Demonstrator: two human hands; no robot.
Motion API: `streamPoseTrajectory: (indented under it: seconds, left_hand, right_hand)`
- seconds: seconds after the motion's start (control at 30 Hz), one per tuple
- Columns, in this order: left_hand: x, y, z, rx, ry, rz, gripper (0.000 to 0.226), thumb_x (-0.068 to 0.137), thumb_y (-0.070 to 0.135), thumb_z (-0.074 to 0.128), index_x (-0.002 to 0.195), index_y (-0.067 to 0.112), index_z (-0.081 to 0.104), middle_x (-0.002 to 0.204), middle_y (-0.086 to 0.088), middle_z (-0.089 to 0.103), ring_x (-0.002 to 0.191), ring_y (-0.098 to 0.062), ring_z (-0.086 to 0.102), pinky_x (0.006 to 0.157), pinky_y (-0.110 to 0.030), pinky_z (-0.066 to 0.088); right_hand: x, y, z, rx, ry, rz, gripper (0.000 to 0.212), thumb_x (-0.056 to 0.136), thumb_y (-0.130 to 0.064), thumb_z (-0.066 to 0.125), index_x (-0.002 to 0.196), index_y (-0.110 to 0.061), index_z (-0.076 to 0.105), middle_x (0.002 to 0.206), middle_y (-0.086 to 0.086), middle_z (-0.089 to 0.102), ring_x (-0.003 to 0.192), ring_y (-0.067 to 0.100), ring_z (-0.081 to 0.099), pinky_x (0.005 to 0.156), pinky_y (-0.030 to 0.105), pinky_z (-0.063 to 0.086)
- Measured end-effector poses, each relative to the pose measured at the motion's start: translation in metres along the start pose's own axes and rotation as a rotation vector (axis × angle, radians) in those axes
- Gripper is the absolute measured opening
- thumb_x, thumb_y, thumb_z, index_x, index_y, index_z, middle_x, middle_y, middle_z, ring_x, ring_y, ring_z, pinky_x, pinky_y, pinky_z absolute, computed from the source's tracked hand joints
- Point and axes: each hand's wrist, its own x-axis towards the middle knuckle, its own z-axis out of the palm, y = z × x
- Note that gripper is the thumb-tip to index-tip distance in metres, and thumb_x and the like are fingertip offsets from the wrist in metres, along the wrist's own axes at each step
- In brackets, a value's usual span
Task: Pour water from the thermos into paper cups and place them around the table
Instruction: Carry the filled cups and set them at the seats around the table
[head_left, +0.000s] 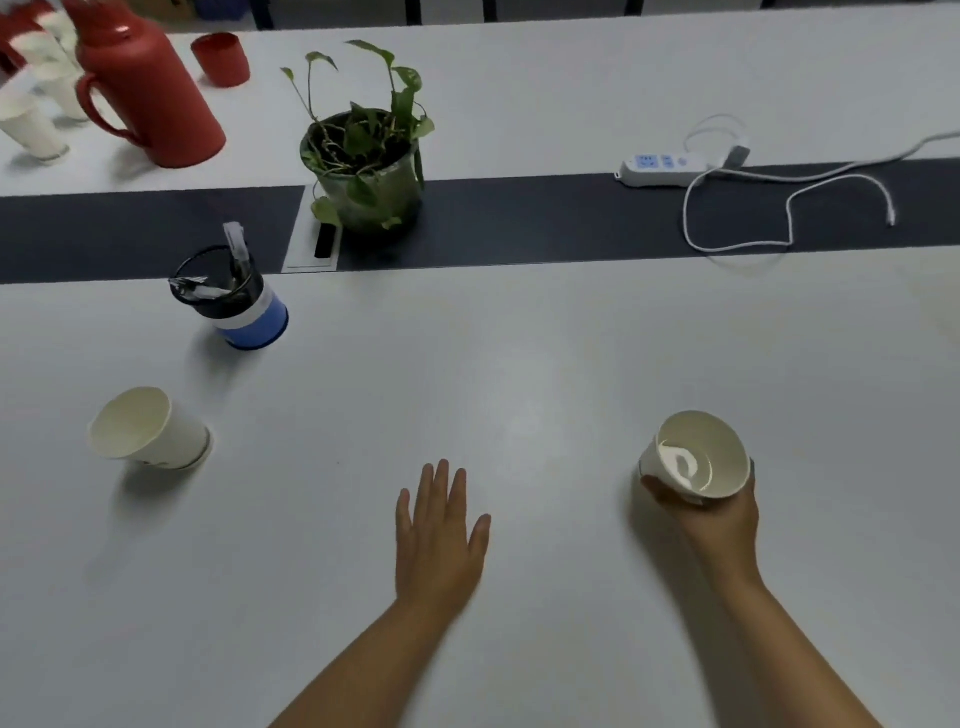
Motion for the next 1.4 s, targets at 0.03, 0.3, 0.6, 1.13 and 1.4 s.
streamPoseTrajectory:
  seconds: [0.03,0.3,0.6,1.13,1.4]
  left_hand:
    - [0.000,0.000,0.002,0.025,-0.015,-0.013,0.059,0.096,0.044,0.018,0.145,0.021,-0.006,0.153,0.003,-0.018,0.129,-0.008,-0.034,0.107,-0.031,-0.025]
    - [0.001,0.002,0.006,0.097,-0.007,-0.047,0.065,0.088,0.053,0.011,0.145,0.023,0.003,0.154,0.005,-0.010,0.127,-0.001,-0.030,0.109,-0.029,-0.021]
    - [0.002,0.008,0.001,0.064,0.016,-0.065,0.073,0.080,0.054,0.009,0.145,0.020,0.012,0.155,0.002,0.000,0.130,-0.002,-0.023,0.110,-0.028,-0.017]
    - [-0.001,0.014,-0.002,-0.083,0.123,-0.016,0.071,0.079,0.050,0.022,0.129,0.007,0.049,0.142,-0.011,0.040,0.127,0.018,-0.023,0.107,-0.018,-0.011]
    - [0.001,0.011,0.000,0.005,0.092,-0.042,0.076,0.077,0.058,0.009,0.144,0.021,0.018,0.155,0.005,0.006,0.132,0.005,-0.017,0.109,-0.023,-0.018]
  right_hand:
    - [0.008,0.002,-0.005,0.003,0.010,-0.007,0.069,0.059,-0.009,0.082,0.113,-0.025,0.043,0.098,-0.015,0.054,0.092,0.011,0.051,0.079,0.023,0.035]
    - [0.060,0.013,-0.023,0.072,0.070,-0.023,0.073,0.059,-0.009,0.082,0.120,-0.019,0.043,0.109,-0.010,0.051,0.096,0.009,0.049,0.076,0.014,0.034]
    - [0.074,0.025,-0.026,0.039,0.045,-0.007,0.073,0.060,-0.010,0.081,0.121,-0.016,0.041,0.109,-0.009,0.049,0.098,0.011,0.048,0.084,0.027,0.035]
    - [0.078,0.032,-0.017,-0.016,0.048,0.002,0.072,0.062,-0.010,0.080,0.121,-0.015,0.040,0.108,-0.003,0.050,0.095,0.015,0.047,0.083,0.030,0.035]
    - [0.081,0.026,-0.013,0.024,0.152,-0.001,0.076,0.065,-0.010,0.078,0.127,-0.008,0.035,0.126,0.013,0.052,0.114,0.029,0.050,0.089,0.032,0.039]
